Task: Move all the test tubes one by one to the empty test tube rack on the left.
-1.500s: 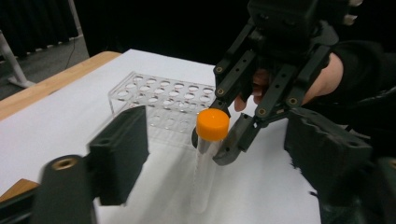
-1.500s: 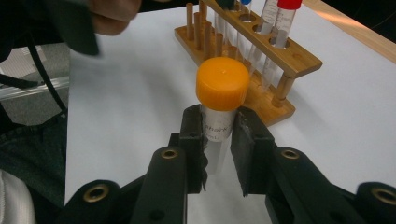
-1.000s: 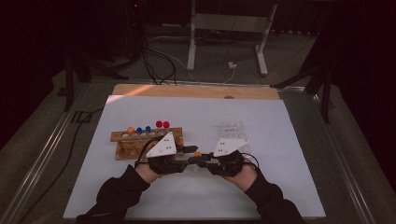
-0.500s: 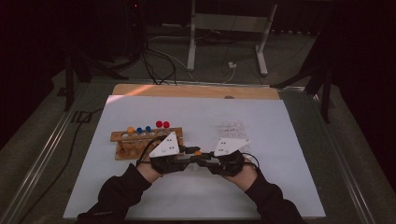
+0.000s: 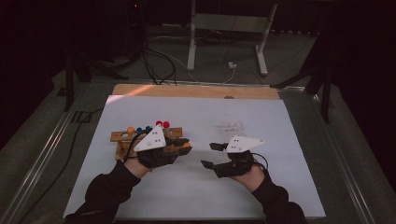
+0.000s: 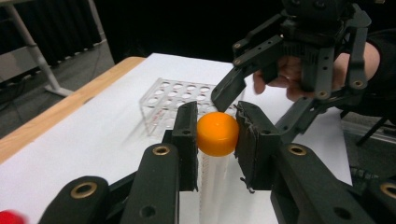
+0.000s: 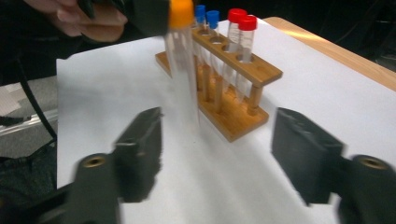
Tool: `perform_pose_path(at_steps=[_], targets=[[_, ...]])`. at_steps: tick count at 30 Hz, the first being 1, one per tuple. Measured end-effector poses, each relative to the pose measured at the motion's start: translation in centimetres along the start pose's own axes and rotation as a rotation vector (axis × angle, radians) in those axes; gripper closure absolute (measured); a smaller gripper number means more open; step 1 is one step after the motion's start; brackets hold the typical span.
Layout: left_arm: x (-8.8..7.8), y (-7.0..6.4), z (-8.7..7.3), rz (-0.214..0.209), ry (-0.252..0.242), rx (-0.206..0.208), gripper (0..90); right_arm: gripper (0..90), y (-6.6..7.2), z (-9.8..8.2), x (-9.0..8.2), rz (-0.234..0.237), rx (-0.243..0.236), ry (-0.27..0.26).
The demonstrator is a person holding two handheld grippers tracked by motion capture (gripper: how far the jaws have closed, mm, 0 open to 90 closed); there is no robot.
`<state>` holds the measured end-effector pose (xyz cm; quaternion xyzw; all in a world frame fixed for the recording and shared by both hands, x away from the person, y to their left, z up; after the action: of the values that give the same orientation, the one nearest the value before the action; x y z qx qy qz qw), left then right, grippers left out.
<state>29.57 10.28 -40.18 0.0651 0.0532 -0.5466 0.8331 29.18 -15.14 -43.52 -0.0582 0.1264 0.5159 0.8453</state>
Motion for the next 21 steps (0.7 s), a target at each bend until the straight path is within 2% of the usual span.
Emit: perform_pose_path(at_steps=[3,5,7,8,10,11,15,17,19,21], targets=[[-0.9,0.5,0.5,0.023,-0.002,0.005,71.8,16.5,-0.3,-0.1,-0.5,-0.033,0.005,-0.002],[-1.5,0.9,0.9,0.035,-0.006,0.002,71.8,12.4,-0.4,-0.3,-0.8,-0.050,0.010,0.001],[-2.2,1.4,1.3,0.053,-0.012,0.002,71.8,3.5,-0.5,-0.5,-1.2,-0.048,0.014,0.001],[-2.5,1.7,1.5,0.063,-0.018,-0.002,71.8,2.1,-0.6,-0.6,-1.3,-0.034,0.016,0.007],[-3.2,2.1,1.9,0.079,-0.024,0.000,71.8,0.8,-0.7,-0.8,-1.8,-0.048,0.028,-0.010],[-3.5,2.4,2.2,0.092,-0.030,0.001,71.8,0.0,-0.8,-0.8,-1.9,-0.039,0.020,-0.001],[-5.0,3.6,3.2,0.128,-0.047,-0.002,71.8,0.0,-0.9,-0.8,-2.4,-0.076,0.007,-0.018],[-5.7,4.2,3.7,0.155,-0.049,0.007,71.8,0.0,-0.9,-0.9,-2.6,-0.073,0.020,-0.028],[-6.4,4.7,4.1,0.180,-0.048,0.009,71.8,0.0,-1.0,-1.0,-2.6,-0.081,0.006,-0.033],[-7.2,5.2,4.3,0.201,-0.048,0.008,71.8,0.0,-1.1,-1.1,-2.6,-0.078,0.014,-0.044]])
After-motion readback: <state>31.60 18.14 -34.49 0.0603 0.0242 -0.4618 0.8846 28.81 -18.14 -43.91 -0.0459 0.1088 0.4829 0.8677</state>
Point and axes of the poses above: each handheld gripper's, and its own axes: x roughly forward along the jaws, z roughly out of its top, y roughly to its left, the point moved 2 cm from there along x, roughly forward along the jaws, and after that the axes turned 12 degrees about -y, right-handed, at the moved point
